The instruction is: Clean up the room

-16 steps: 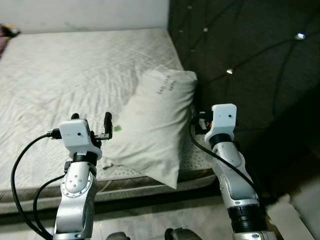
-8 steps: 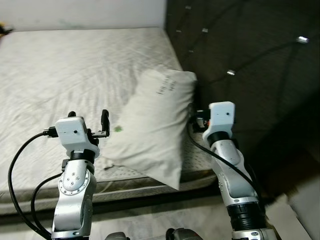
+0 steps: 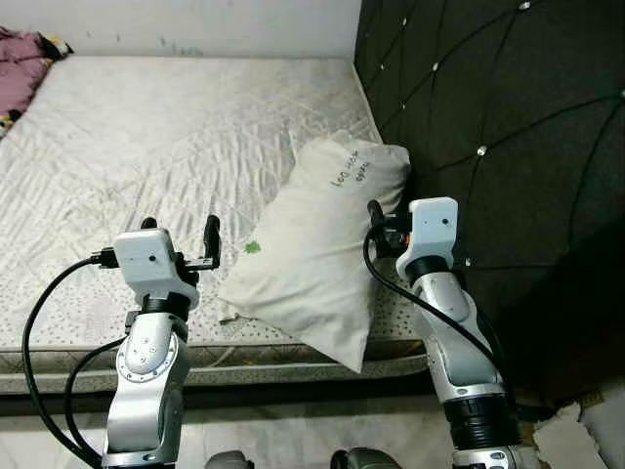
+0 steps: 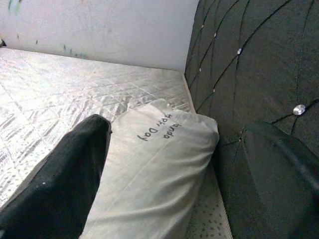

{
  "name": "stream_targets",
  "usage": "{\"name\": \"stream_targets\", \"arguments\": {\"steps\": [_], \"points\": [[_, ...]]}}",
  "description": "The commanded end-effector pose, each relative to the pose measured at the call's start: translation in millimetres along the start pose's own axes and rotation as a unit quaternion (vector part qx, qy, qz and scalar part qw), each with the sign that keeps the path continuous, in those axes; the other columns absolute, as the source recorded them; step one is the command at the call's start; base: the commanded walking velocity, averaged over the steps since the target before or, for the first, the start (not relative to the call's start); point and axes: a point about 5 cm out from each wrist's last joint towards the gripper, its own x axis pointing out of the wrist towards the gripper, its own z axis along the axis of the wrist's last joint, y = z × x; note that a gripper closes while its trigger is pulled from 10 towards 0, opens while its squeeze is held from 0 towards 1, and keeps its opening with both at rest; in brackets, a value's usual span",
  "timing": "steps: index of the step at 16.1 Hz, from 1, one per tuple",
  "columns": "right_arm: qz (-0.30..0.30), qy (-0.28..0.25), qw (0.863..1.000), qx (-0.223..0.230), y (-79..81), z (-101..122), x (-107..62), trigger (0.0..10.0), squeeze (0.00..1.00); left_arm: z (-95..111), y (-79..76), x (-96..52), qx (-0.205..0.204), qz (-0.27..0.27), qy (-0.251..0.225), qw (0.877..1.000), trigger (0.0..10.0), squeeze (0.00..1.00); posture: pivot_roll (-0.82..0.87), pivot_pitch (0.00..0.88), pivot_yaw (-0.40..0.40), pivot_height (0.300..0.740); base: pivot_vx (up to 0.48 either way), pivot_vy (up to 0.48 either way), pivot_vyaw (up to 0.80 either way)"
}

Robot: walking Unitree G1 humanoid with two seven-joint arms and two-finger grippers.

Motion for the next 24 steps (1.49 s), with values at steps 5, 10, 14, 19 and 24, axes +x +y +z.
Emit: {"name": "stream_targets", "arguments": {"steps": [5, 10, 14, 19, 24], "points": [[-0.008, 0.002, 1.000, 0.004, -2.6, 1.6, 4.3, 10.0, 0.00, 2.4, 0.0, 0.5, 0.002, 0.000, -0.002, 1.000, 10.0, 0.00, 0.05, 0.061, -0.009, 0.740, 0.167, 0.000, -0.32], [-0.009, -0.008, 1.000, 0.001, -3.0, 4.4, 6.2, 10.0, 0.00, 3.4, -3.6, 1.9, -0.012, -0.001, -0.007, 1.000, 10.0, 0.00, 0.05, 0.055, -0.003, 0.740, 0.000, 0.000, -0.16], [-0.003, -0.003, 1.000, 0.006, 4.0, 0.9, 10.7, 10.0, 0.00, 6.5, 2.1, 4.3, -0.008, 0.015, -0.012, 1.000, 10.0, 0.00, 0.07, 0.031, -0.026, 0.740, 0.000, 0.000, -0.60], [-0.003, -0.002, 1.000, -0.008, -7.2, -3.2, 12.2, 10.0, 0.00, 0.0, 8.8, -4.8, 0.008, 0.038, -0.004, 0.999, 10.0, 0.00, 0.08, 0.077, -0.029, 0.740, 0.000, 0.000, -0.41], [0.036, -0.002, 0.999, 0.021, 15.2, -7.2, 2.8, 10.0, 0.00, -13.9, 30.5, -11.0, 0.054, 0.081, 0.021, 0.995, 10.0, 0.00, 0.08, 0.101, -0.008, 0.740, 0.000, 0.000, 0.00]]}}
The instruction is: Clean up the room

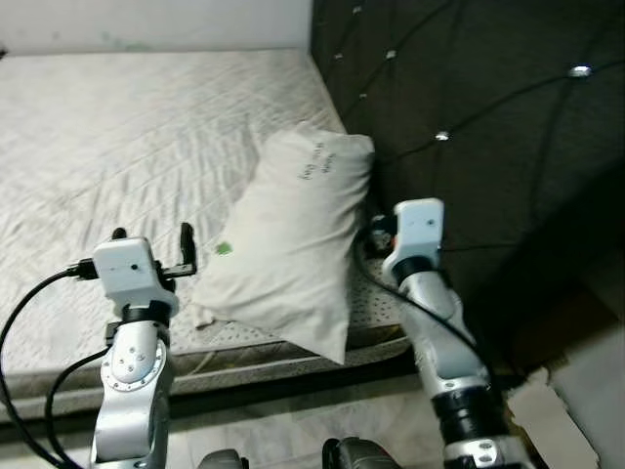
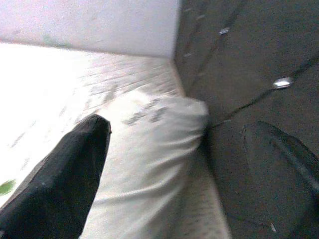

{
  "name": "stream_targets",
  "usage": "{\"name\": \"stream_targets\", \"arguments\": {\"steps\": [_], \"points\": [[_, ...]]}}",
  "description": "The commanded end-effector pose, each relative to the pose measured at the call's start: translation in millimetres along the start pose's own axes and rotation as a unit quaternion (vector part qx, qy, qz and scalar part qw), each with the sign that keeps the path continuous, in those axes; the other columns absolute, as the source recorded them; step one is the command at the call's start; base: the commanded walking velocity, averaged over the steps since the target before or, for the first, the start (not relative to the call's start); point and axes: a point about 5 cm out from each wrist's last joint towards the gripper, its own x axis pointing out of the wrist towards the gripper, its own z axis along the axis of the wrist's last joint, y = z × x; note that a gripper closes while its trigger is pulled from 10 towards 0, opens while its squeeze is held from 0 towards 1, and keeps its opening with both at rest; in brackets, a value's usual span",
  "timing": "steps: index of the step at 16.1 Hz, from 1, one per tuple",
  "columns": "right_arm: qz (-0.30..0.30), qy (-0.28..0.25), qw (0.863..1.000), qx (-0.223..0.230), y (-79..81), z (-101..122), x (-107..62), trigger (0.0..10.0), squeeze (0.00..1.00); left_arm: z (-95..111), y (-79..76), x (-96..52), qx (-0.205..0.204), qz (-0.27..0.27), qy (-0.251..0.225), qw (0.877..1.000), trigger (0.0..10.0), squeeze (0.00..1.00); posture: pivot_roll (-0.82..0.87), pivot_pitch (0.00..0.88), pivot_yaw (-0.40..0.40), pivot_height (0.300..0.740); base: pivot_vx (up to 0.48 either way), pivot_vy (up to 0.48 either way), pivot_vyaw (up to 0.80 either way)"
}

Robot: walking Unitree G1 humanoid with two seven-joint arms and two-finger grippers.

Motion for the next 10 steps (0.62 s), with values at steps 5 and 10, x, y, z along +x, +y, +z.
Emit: {"name": "stream_targets", "arguments": {"steps": [5, 10], "points": [[0.036, 0.004, 0.999, -0.009, -4.8, -3.6, -10.1, 10.0, 0.00, -12.6, 10.5, -10.5, 0.009, 0.035, 0.024, 0.999, 10.0, 0.00, 0.07, 0.144, -0.028, 0.740, 0.000, 0.000, 0.00], [0.047, 0.005, 0.999, -0.009, -2.8, -4.8, -9.3, 10.0, 0.00, -13.5, 9.5, -5.8, 0.007, 0.041, 0.021, 0.999, 10.0, 0.00, 0.07, 0.134, -0.024, 0.740, 0.000, 0.000, 0.00]]}}
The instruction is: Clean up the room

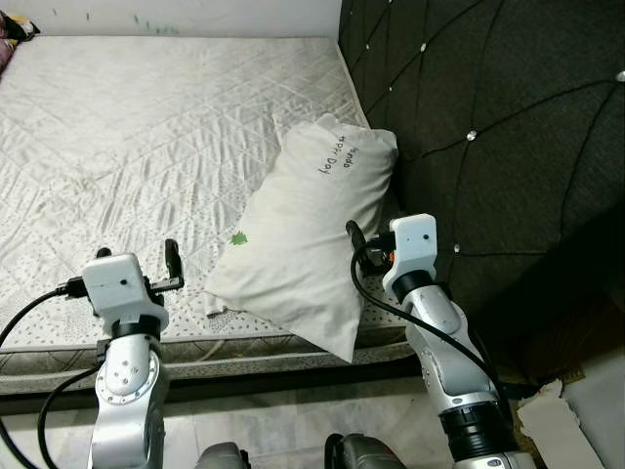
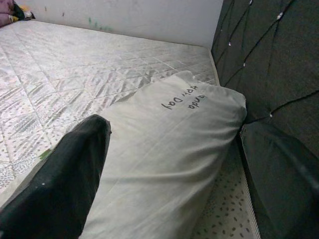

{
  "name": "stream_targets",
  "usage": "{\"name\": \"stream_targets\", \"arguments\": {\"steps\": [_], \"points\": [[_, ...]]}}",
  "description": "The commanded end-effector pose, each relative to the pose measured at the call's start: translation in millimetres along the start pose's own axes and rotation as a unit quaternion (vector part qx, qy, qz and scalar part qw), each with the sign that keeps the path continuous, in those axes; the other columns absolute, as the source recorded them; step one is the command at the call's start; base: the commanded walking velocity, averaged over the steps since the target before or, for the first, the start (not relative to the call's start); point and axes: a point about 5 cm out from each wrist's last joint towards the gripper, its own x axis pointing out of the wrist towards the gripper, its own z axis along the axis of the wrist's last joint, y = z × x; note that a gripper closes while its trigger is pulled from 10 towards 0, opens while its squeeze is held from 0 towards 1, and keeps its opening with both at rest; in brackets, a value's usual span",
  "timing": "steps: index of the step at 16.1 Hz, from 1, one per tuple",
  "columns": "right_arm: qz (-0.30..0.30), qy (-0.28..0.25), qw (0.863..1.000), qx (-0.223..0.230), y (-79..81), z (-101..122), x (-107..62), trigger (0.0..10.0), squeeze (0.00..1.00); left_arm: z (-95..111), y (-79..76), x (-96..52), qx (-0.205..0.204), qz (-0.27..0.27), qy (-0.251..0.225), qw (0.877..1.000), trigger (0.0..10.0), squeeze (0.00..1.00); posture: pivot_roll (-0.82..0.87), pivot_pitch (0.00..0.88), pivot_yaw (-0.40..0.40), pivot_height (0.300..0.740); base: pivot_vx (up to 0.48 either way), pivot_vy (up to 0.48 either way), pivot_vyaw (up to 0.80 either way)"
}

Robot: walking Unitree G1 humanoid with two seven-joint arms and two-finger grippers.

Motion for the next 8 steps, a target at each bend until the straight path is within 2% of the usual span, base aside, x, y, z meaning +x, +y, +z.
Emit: {"name": "stream_targets", "arguments": {"steps": [1, 5, 8], "points": [[0.007, -0.004, 1.000, 0.000, 0.3, 2.0, 0.3, 10.0, 0.00, -1.2, -0.1, 0.8, 0.004, 0.007, 0.000, 1.000, 10.0, 0.00, 0.06, 0.131, -0.026, 0.740, 0.000, 0.000, 0.00], [0.013, -0.005, 1.000, -0.002, 0.0, 2.7, 1.9, 10.0, 0.00, 0.2, -0.8, 2.8, 0.004, 0.019, -0.003, 1.000, 10.0, 0.00, 0.06, 0.134, -0.031, 0.740, 0.000, 0.000, 0.00], [0.014, -0.005, 1.000, -0.001, 0.0, 3.0, 3.1, 10.0, 0.00, 0.2, -0.7, 4.1, 0.003, 0.022, -0.003, 1.000, 10.0, 0.00, 0.06, 0.136, -0.031, 0.705, 0.000, 0.000, 0.00]]}}
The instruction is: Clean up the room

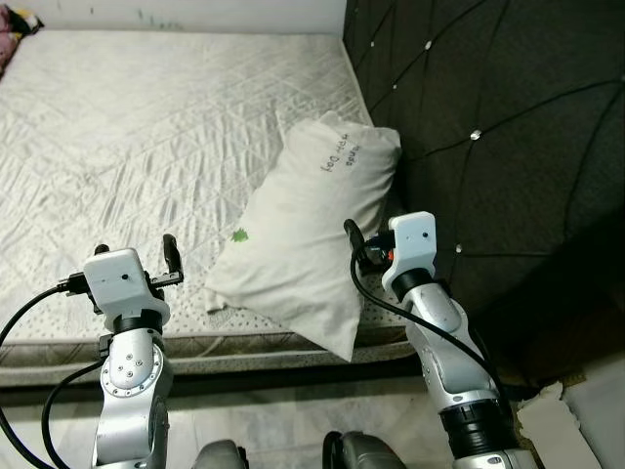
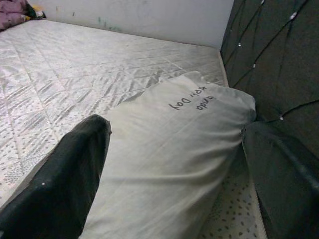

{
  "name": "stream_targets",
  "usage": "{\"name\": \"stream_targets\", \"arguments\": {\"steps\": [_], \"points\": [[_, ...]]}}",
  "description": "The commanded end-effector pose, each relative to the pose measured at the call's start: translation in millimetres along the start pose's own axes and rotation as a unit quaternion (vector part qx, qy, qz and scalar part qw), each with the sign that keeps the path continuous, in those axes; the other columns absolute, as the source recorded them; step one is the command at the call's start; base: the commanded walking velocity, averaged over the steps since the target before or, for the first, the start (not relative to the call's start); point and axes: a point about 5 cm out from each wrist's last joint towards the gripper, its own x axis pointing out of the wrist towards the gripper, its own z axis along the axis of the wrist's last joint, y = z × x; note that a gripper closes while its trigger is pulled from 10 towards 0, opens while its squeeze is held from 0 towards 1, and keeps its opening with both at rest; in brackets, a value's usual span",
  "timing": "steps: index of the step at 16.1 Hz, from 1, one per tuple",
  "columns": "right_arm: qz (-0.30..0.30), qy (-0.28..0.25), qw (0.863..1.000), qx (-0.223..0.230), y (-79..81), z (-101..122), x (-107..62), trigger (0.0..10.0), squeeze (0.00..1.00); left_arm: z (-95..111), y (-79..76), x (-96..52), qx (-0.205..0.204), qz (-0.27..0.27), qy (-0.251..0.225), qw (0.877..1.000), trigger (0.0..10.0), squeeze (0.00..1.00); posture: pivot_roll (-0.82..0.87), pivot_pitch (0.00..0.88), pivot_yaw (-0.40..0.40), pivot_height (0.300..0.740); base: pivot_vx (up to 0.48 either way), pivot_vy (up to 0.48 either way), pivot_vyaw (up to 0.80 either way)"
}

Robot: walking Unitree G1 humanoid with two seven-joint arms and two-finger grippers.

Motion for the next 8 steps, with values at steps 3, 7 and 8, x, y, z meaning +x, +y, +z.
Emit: {"name": "stream_targets", "arguments": {"steps": [3, 7, 8], "points": [[0.006, 0.000, 1.000, -0.001, -0.1, -0.1, 1.1, 10.0, 0.00, -0.7, 0.1, 1.1, 0.003, 0.005, -0.001, 1.000, 10.0, 0.00, 0.06, 0.139, -0.031, 0.700, 0.000, 0.000, 0.00], [0.007, 0.001, 1.000, -0.002, -0.7, -0.2, 2.0, 10.0, 0.00, 0.1, 0.0, 2.2, 0.003, 0.011, -0.003, 1.000, 10.0, 0.00, 0.06, 0.141, -0.034, 0.700, 0.000, 0.000, 0.00], [0.007, 0.001, 1.000, -0.002, -0.7, -0.4, 2.2, 10.0, 0.00, -0.1, 0.3, 2.4, 0.003, 0.013, -0.002, 1.000, 10.0, 0.00, 0.06, 0.140, -0.035, 0.700, 0.000, 0.000, 0.00]]}}
